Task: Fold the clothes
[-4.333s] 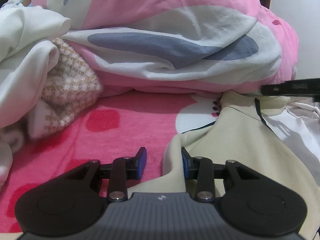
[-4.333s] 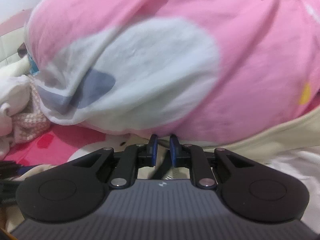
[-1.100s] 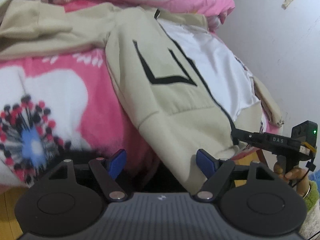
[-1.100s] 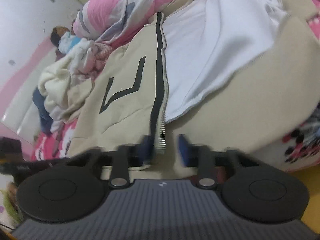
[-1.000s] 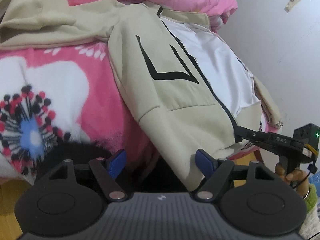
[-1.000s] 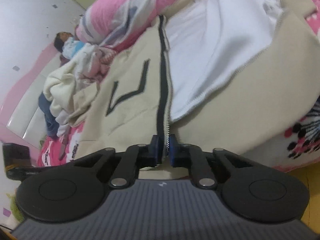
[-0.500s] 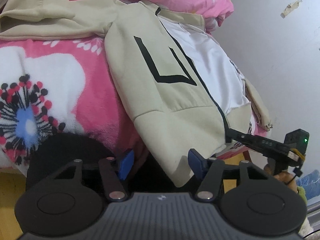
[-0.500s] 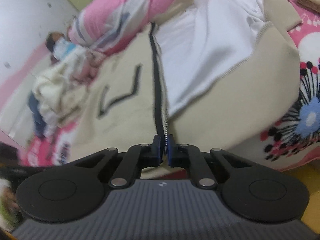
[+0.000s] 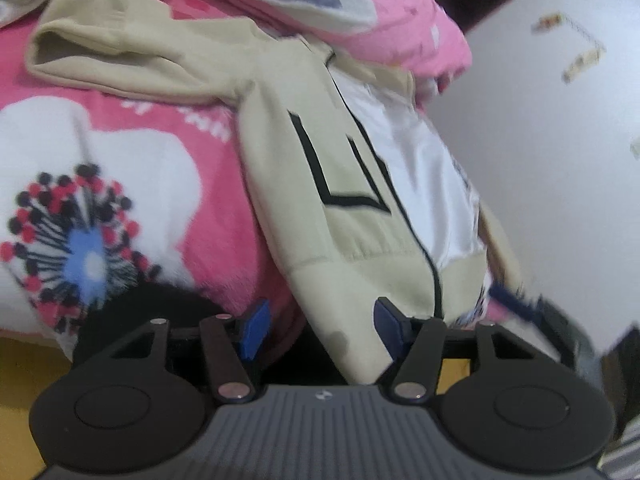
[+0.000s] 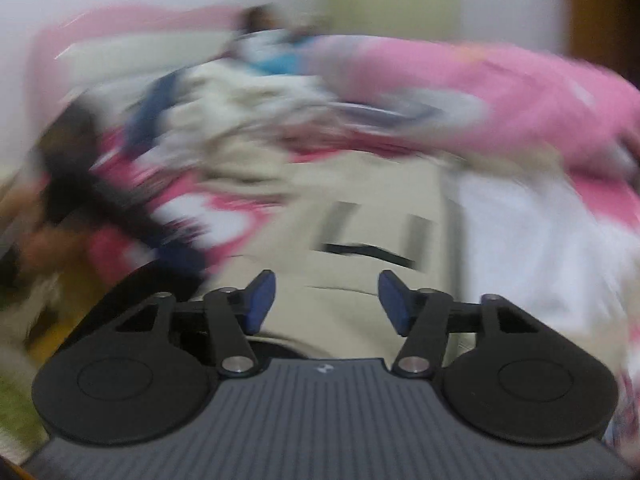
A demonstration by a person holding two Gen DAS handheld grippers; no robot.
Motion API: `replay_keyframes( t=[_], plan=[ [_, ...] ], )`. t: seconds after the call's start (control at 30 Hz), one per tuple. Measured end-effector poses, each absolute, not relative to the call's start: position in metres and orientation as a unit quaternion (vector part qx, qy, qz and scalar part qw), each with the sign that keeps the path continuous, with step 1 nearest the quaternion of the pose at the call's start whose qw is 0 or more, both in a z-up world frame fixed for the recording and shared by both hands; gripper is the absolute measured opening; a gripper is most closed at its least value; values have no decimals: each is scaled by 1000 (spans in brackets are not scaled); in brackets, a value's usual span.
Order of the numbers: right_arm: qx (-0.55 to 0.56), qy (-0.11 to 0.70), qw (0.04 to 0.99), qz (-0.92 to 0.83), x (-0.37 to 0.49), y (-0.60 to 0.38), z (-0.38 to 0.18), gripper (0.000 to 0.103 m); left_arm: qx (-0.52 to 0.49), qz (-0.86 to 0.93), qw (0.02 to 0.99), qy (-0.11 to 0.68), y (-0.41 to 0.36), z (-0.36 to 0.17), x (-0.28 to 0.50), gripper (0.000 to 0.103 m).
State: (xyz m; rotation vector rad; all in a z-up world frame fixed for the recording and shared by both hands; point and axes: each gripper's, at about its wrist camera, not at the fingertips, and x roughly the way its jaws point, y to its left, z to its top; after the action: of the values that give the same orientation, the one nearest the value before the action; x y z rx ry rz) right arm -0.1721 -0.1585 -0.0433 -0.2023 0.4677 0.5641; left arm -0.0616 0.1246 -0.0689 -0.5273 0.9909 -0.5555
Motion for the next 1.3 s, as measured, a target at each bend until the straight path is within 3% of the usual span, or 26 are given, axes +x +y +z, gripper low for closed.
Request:
replay_keyframes(
  t=[0.3,0.57,0.7,0.87,1.07,1.3],
  plan=[
    [-409,185,832,326,-191,-55,-83,65,-285,-244,817,439,157,-65,-50,57],
    [-455,210,818,283,-177,-41,-94,44,-301,-248,809,439,166,-77,-25,58],
    [-458,220,821,258,-171,-38,-100,8,-322,-239,807,433,172,-81,-6,58],
    [-371,226,873,220,-157,-55,-71,5,-387,-194,793,429,183,-95,33,65],
    [-240,248,921,178,-139,-89,-40,4,-440,-131,777,430,188,-110,78,65],
    [-163,255,943,143,-124,-112,-30,4,-389,-114,809,426,169,-104,96,65]
  ],
)
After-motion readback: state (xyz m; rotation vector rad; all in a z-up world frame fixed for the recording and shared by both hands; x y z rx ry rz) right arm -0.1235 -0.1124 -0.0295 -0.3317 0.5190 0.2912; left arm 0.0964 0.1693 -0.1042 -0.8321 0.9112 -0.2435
